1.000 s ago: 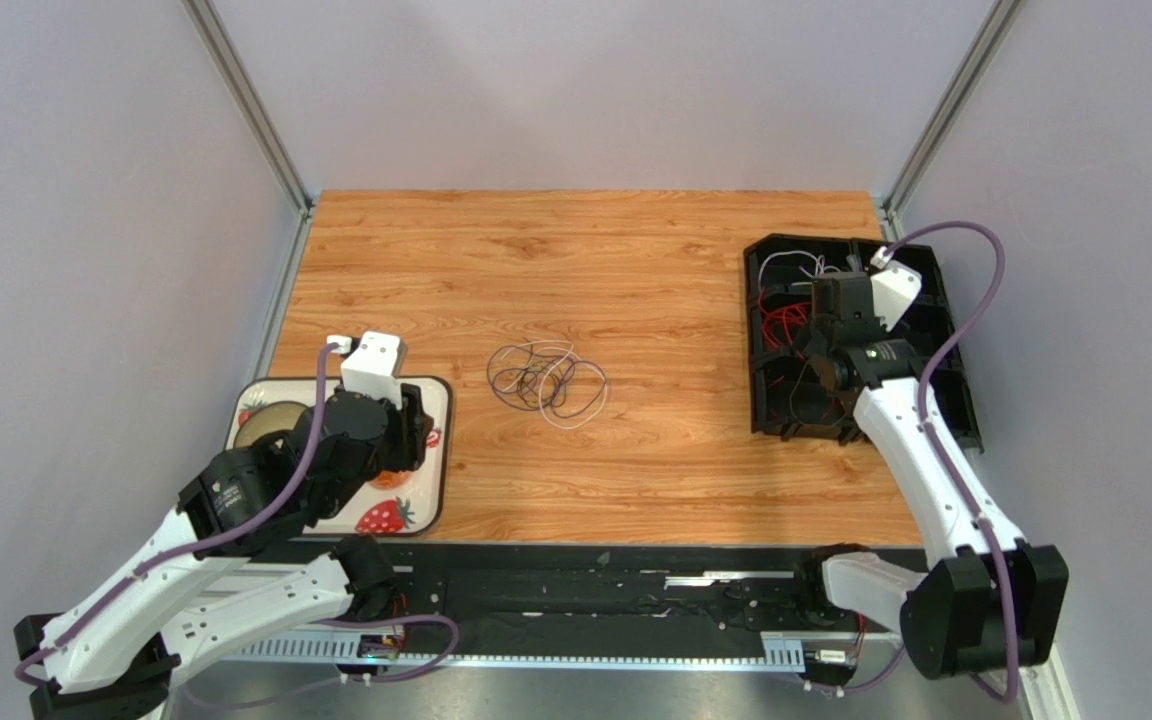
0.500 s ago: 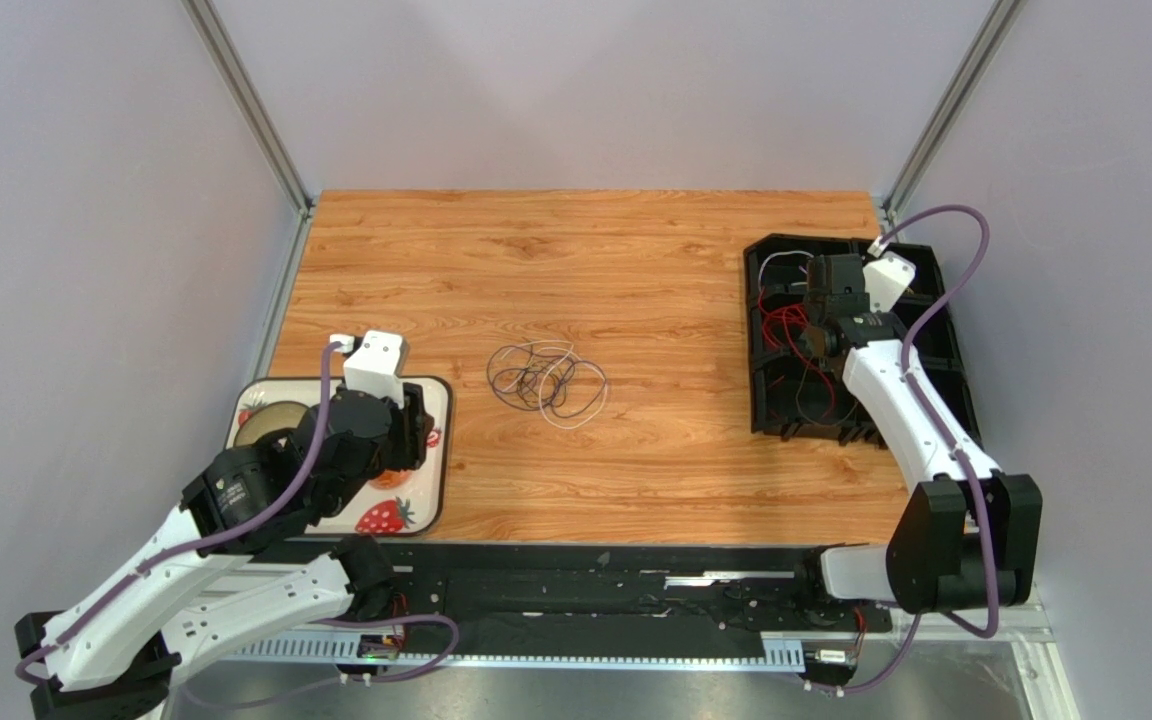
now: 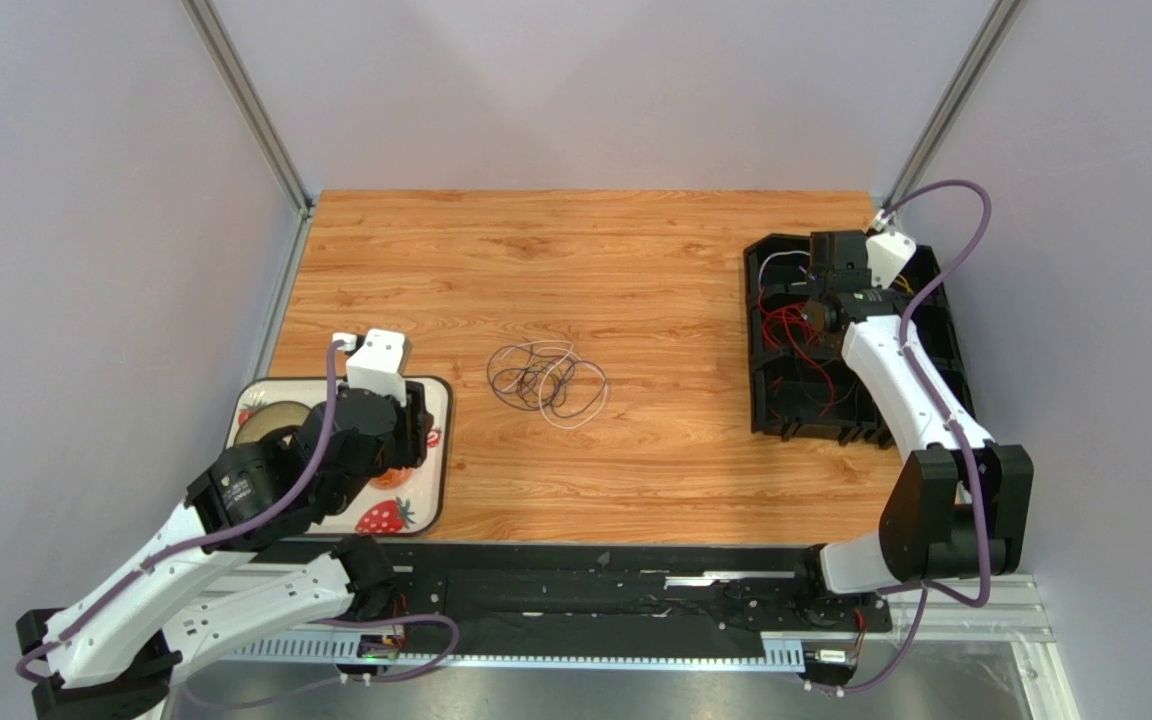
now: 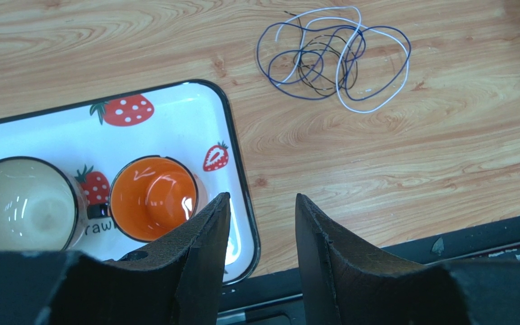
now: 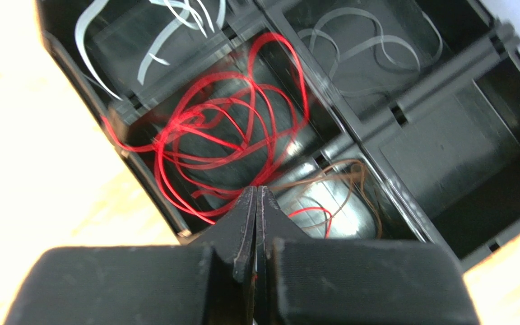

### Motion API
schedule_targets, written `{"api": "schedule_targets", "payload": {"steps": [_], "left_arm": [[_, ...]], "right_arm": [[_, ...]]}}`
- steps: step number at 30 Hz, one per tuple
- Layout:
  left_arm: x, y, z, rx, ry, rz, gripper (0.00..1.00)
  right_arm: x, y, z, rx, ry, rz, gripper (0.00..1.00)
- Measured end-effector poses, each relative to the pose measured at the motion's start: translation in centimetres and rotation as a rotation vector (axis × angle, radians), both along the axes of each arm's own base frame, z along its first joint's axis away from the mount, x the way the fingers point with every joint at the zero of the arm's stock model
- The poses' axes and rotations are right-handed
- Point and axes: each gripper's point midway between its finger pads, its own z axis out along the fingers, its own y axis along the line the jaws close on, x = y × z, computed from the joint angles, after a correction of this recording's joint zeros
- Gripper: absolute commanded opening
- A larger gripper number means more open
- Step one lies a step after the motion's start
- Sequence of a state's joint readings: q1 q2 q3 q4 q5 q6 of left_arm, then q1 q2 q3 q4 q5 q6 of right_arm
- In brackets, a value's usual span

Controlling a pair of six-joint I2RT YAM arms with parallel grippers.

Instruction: Untangle the cables

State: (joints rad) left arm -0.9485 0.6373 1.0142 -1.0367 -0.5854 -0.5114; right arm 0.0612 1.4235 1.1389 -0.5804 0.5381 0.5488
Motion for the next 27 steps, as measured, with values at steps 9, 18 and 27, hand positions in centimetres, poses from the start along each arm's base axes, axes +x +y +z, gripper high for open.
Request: {"api": "schedule_targets", "payload": {"steps": [9,18,27], "left_arm": [[0.1,0.0,-0.1,0.003,0.003,0.003,0.49],[0.1,0.0,-0.1,0.004,0.003,0.004,0.49],[0.3,-0.5,-0.7,0.032,0.025,-0.001,0.61]], "right_arm": [[1.4,-0.1,1.0,0.025,-0.044,0.017,0.00],[-3.5,1.6,1.3,0.115,-0.093,0.088,0.07],[-4.6,8.0,2.9,0.213,-0.072,0.361,0.74]]}}
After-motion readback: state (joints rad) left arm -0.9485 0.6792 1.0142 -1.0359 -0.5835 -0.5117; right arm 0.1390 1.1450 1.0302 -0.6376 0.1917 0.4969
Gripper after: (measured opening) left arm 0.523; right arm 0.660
